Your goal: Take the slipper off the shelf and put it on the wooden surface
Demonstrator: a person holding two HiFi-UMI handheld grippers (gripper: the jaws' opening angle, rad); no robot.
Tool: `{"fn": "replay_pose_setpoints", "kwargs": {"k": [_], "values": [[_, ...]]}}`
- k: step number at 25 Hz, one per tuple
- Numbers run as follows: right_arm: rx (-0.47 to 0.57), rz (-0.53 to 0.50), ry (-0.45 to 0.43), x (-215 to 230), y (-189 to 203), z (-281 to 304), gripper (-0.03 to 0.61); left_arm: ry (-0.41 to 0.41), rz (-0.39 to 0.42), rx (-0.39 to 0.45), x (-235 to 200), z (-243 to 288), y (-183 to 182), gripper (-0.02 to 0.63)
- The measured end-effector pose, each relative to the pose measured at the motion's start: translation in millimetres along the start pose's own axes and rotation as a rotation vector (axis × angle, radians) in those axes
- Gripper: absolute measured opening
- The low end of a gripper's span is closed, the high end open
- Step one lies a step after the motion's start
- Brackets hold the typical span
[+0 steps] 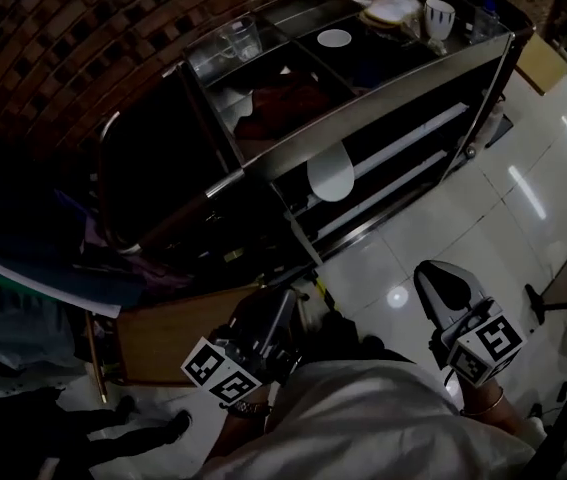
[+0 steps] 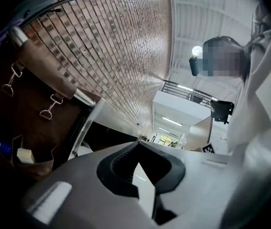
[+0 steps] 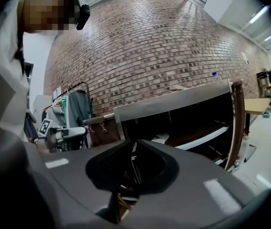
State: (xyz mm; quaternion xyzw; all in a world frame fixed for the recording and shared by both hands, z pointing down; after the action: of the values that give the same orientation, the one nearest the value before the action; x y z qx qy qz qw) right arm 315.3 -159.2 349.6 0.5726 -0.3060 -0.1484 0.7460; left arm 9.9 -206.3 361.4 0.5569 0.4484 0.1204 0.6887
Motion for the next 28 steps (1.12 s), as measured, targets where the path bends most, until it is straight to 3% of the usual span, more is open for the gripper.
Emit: {"fn": "replay_pose_setpoints", "kwargs": {"k": [2,4,7,9,12,17,21,28], "values": [[0.018,-0.006,-0.010,12.3,-6.5,16.6,0.026,0.031,0.070,-0.016,-5.4,10.2,-10.8,-0.002],[0.027,-0.001,-0.024,25.0,-8.2,43.4,0.030,0.069,0.225,-0.069,-11.7,23.5,-20.4,-0.002],[-0.050,-0.006,-0.024,42.9,9.7,76.4,0.039,0.151,0.388,-0.124,-15.1,37.4,-25.3,-0.002],[-0.080,0.007,-0.067,56.9,20.7,95.1,0.046,0.182,0.381,-0.101,-16.8,46.0,-27.8,-0.002],[-0.158,0.036,-0.161,84.1,42.5,129.5,0.116,0.136,0.352,-0.086,-24.6,52.3,-22.3,-0.002],[-0.247,0.140,-0.208,131.1,78.6,182.7,0.154,0.045,0.492,-0.155,-25.8,63.1,-19.8,-0.002],[-0.313,0.205,-0.184,166.0,91.8,214.4,0.183,-0.055,0.365,-0.075,-31.3,74.4,-33.5,-0.002],[-0.349,0.384,-0.217,196.1,110.3,250.3,0.193,-0.200,0.366,-0.056,-45.0,81.5,-35.1,-0.002]]}}
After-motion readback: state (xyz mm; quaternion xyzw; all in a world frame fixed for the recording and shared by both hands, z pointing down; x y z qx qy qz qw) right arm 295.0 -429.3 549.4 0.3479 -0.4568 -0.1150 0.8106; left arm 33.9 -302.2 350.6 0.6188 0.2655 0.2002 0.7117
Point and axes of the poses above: the fingertips, and each gripper's own axes: z forward along the fingers, x to its right, y out of its underside, the point moved 9 cm from there along -z, backward along the fingers, and after that the axes turned 9 degrees about -y, right-handed, at the moved point
